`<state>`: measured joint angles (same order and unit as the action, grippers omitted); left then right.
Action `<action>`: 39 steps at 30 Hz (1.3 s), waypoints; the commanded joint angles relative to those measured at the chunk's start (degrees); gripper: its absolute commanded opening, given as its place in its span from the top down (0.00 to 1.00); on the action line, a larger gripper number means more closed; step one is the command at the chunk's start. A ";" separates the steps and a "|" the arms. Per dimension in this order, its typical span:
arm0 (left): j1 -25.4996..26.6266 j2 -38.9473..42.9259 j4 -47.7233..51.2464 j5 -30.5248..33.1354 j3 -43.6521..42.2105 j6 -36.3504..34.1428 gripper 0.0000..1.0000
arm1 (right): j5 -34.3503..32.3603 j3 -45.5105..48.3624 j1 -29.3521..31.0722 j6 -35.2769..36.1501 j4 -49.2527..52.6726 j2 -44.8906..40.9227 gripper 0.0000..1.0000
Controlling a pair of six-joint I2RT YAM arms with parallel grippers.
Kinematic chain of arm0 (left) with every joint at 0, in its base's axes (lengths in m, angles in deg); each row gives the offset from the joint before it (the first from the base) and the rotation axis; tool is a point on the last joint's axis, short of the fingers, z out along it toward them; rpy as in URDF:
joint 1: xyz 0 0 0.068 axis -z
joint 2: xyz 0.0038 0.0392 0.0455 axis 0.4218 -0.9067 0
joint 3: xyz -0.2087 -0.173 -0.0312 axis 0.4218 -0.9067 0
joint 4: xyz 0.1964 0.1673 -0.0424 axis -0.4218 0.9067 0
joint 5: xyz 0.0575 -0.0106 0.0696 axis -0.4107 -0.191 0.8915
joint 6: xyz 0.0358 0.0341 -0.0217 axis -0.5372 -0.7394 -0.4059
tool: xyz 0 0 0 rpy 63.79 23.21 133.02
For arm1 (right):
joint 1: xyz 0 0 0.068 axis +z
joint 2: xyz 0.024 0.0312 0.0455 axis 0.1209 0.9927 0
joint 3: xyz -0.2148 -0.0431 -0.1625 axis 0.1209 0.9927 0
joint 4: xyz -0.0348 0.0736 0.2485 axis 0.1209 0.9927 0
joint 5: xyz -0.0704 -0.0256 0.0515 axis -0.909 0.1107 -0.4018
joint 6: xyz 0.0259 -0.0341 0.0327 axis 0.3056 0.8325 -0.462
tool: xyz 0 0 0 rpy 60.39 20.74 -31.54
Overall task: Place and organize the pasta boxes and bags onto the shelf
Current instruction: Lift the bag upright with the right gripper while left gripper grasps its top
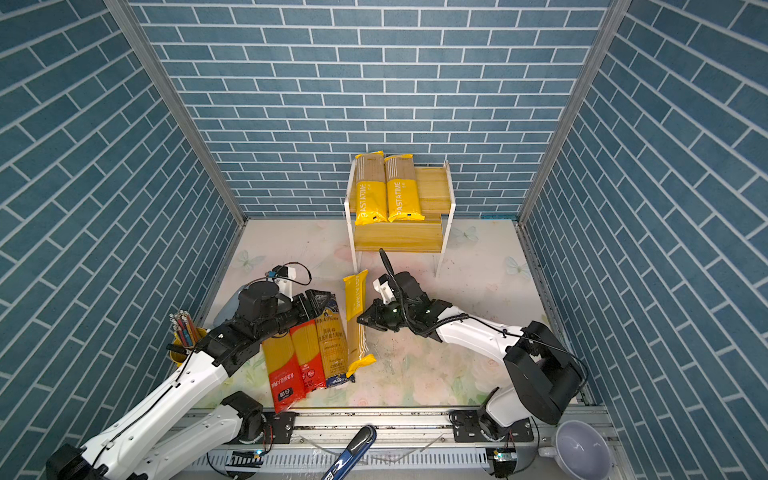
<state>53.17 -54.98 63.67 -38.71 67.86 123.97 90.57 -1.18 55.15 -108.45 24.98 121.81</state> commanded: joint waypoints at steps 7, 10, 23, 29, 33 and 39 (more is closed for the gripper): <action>-1.33 3.35 -12.82 -3.64 -4.79 4.28 0.23 | -0.89 -14.80 1.99 13.51 11.64 -6.28 1.00; -1.37 4.71 -15.78 -3.81 -5.89 4.87 0.22 | -0.40 -16.89 2.75 15.08 12.62 -7.48 1.00; -1.41 0.08 -31.38 -10.23 -8.03 9.71 0.21 | 7.28 -21.29 3.03 10.72 -0.11 -6.78 1.00; -1.34 -1.16 -38.92 -9.45 -8.25 12.11 0.19 | 8.79 -22.72 3.04 9.19 -2.99 -5.69 1.00; -1.33 -2.12 -43.07 -10.11 -7.32 12.91 0.17 | 8.72 -22.49 3.11 8.94 -3.32 -5.24 1.00; -1.35 -3.52 -44.80 -11.58 -7.57 12.14 0.09 | 9.13 -21.95 2.96 7.03 -6.77 -6.18 1.00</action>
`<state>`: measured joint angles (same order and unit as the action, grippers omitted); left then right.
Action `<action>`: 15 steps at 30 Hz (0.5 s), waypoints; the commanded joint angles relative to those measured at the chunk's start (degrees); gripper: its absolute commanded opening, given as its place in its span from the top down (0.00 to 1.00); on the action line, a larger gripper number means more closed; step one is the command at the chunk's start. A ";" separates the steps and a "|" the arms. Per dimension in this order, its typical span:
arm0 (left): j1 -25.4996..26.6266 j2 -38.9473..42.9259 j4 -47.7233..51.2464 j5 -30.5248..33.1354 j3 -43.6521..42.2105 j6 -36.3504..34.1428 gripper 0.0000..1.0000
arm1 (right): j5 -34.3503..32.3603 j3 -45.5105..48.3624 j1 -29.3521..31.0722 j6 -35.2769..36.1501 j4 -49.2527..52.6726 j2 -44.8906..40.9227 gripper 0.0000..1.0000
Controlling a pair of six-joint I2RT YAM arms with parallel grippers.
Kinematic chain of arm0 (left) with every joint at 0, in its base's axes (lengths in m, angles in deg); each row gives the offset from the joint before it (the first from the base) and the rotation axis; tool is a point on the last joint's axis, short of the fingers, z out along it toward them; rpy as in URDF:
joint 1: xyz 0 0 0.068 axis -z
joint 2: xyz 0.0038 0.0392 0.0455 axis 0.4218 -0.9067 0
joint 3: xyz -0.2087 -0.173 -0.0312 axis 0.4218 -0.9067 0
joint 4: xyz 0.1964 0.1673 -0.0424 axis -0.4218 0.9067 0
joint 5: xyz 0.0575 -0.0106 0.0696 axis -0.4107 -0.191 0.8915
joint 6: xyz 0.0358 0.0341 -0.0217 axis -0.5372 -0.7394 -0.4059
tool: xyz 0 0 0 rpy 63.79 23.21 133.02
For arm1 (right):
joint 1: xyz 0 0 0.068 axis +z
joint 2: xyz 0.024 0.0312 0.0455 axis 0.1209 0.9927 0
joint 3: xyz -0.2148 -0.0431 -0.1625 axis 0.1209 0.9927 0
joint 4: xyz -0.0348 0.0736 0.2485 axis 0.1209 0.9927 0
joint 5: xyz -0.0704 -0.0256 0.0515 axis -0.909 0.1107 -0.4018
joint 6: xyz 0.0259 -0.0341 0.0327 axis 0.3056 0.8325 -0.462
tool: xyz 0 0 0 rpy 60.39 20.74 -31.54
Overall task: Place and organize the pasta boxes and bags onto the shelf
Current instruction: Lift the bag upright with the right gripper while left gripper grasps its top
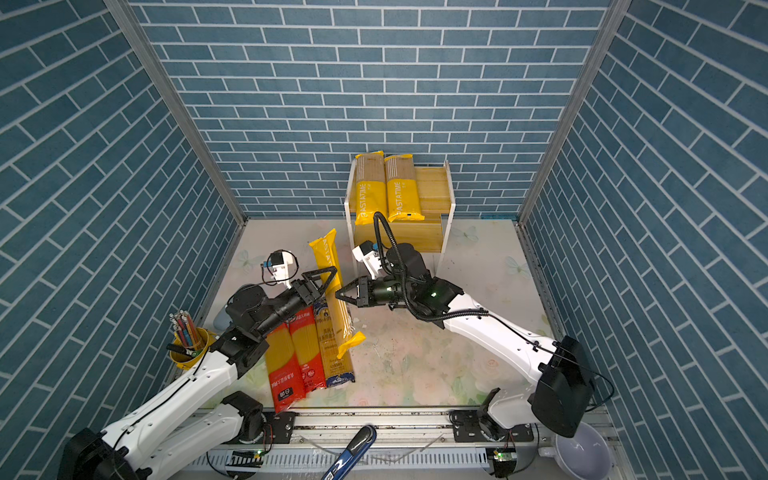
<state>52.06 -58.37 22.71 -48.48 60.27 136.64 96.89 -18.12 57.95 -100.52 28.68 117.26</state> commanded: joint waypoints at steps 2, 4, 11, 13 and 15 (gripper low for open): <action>-0.30 -0.24 -3.65 -1.53 -0.89 -0.96 0.10 | 3.12 -5.30 0.14 -1.07 -10.72 -1.91 1.00; -0.28 -0.74 -5.09 -1.75 -1.58 -0.87 0.11 | 3.93 -5.12 0.18 -1.98 -12.29 -1.97 1.00; -0.24 0.42 -4.23 -2.71 1.62 -2.91 0.32 | 5.58 -1.85 -1.61 -5.79 -16.81 -2.09 1.00; -0.32 1.98 -1.50 -2.18 3.19 -4.77 0.40 | 5.57 -0.88 -2.49 -6.15 -17.05 -2.59 1.00; -0.36 3.11 0.86 -1.78 4.73 -6.25 0.48 | 5.82 -0.21 -3.16 -6.41 -16.96 -3.08 1.00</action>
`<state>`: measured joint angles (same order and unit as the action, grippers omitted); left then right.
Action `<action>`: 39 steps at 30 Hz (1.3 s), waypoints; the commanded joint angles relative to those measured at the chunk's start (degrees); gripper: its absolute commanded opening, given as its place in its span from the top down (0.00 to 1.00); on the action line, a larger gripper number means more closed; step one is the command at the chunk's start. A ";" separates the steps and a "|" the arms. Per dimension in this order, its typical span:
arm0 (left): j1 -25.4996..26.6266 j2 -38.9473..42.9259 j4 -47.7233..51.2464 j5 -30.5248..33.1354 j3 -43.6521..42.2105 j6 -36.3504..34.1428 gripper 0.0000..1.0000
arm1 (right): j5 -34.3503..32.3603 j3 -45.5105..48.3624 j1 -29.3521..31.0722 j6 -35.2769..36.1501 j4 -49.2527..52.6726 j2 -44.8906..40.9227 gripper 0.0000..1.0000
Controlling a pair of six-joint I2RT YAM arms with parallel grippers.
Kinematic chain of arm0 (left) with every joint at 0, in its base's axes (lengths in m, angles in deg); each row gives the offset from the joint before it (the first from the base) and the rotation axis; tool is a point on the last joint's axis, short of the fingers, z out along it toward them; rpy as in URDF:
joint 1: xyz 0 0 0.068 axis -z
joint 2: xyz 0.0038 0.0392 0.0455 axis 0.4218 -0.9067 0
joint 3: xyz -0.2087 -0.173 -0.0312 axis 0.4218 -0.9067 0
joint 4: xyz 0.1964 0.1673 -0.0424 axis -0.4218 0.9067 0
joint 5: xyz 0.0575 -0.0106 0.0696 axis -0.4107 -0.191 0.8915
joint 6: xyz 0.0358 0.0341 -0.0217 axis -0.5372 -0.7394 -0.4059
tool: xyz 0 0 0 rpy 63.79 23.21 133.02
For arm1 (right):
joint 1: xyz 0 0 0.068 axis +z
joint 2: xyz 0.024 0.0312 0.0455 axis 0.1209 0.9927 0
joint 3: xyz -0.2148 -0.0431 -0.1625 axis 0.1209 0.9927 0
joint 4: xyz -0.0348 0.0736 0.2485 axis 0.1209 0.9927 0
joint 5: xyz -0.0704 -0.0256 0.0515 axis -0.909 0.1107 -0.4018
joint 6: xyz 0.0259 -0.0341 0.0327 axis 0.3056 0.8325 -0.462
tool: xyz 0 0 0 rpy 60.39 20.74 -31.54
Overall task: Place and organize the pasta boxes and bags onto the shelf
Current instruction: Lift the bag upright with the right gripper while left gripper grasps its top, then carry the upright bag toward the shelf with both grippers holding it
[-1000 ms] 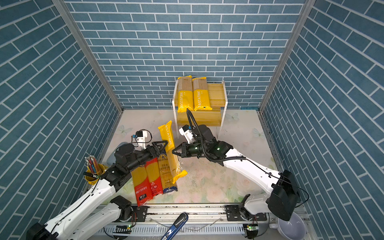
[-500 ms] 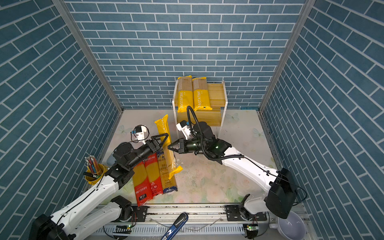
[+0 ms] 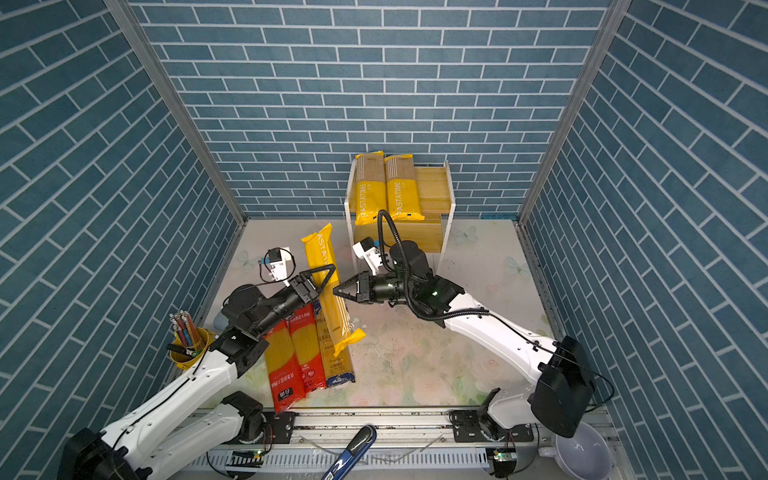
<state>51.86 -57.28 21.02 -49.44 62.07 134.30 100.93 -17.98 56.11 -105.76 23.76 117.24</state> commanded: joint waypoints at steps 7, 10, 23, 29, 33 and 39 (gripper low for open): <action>-0.06 0.46 3.16 -1.97 7.39 -3.93 0.65 | 1.06 -0.26 -1.73 0.03 -9.75 -3.61 1.00; -0.07 -0.07 1.91 -2.75 7.96 -3.78 0.78 | 0.72 -0.12 -1.71 0.32 -9.91 -3.66 1.00; -0.11 -3.12 -1.01 2.89 13.42 0.23 1.00 | -5.99 -0.66 -1.73 12.72 5.79 -4.59 0.54; -0.08 -5.34 -2.71 3.96 16.96 2.28 1.00 | -10.62 -0.52 -1.70 18.66 13.80 -3.79 0.47; -0.07 -6.27 -4.00 4.48 17.72 3.08 1.00 | -6.78 -0.77 -0.72 17.08 11.29 -2.61 0.46; 0.32 -8.04 -4.93 6.07 18.49 2.89 1.00 | -6.40 0.41 0.49 11.34 2.44 -3.19 0.51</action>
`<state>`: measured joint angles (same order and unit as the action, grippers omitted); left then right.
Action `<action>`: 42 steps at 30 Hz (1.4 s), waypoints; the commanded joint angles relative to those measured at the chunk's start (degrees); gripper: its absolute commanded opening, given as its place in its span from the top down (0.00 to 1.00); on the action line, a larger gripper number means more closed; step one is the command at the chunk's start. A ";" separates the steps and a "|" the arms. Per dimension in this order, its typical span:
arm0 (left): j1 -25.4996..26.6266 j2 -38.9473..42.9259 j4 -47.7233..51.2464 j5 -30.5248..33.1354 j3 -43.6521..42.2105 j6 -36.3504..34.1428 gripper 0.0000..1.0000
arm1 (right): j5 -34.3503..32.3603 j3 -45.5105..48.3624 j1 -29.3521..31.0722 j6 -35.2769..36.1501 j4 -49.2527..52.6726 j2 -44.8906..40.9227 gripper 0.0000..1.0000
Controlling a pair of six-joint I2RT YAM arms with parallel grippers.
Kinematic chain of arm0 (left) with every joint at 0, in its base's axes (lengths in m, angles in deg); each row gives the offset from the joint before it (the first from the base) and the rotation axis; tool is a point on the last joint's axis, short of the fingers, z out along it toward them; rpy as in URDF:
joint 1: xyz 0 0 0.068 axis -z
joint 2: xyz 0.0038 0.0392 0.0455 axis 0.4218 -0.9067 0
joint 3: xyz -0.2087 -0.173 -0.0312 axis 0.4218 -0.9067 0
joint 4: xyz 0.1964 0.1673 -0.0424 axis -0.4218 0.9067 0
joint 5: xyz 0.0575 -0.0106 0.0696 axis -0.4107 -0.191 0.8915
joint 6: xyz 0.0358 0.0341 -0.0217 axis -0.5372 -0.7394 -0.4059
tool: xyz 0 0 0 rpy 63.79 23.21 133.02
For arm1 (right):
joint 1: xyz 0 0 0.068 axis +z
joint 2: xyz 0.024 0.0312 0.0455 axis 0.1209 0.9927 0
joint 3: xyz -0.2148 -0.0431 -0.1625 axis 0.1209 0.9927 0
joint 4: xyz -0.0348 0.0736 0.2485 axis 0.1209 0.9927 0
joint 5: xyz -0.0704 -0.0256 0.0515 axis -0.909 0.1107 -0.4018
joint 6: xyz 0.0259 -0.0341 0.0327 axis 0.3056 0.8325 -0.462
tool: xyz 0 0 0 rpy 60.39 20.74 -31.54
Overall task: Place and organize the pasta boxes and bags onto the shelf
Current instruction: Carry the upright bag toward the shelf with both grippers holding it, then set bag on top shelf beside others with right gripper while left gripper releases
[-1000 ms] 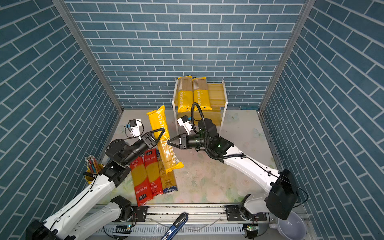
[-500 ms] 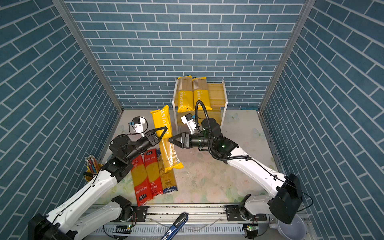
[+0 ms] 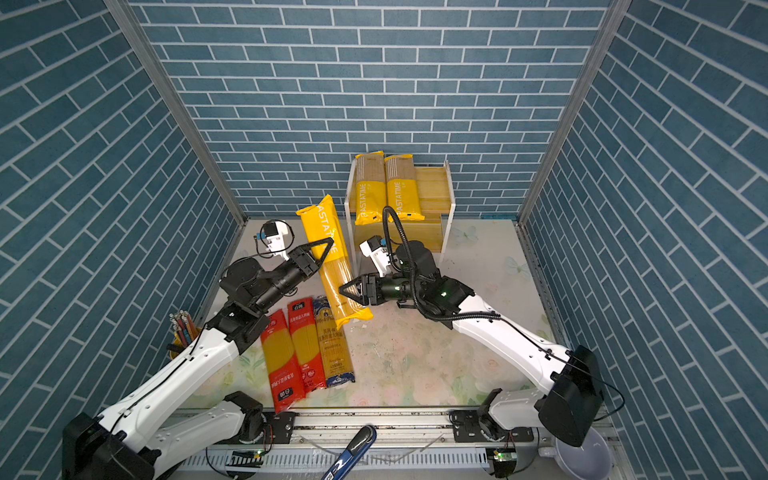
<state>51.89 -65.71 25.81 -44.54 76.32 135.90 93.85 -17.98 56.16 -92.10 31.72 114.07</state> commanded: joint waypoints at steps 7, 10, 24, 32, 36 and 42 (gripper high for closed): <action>1.84 -0.32 -7.84 1.61 5.23 -0.97 0.99 | -3.37 -0.87 0.85 -2.30 -6.77 -2.18 0.82; 1.83 0.04 -7.04 1.59 5.20 -1.88 0.86 | -4.31 -1.83 0.89 -0.91 -5.38 -2.51 0.93; 1.73 2.36 -2.06 2.74 5.97 -4.68 0.26 | 1.58 -14.31 -6.22 1.69 -1.11 -0.36 1.00; 1.80 2.92 -2.46 3.08 3.11 -3.47 0.24 | 6.94 -24.83 -15.02 -2.48 1.00 2.32 1.00; 1.77 3.68 -2.84 3.17 0.49 -2.39 0.24 | 8.14 -33.30 -20.96 -3.41 9.54 3.78 1.00; 1.90 4.77 -3.37 3.53 -3.87 -0.61 0.24 | 11.74 -44.49 -33.69 -4.12 22.82 7.63 1.00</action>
<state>53.44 -61.80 24.17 -41.31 74.18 134.28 102.33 -54.77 27.02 -97.65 53.64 121.74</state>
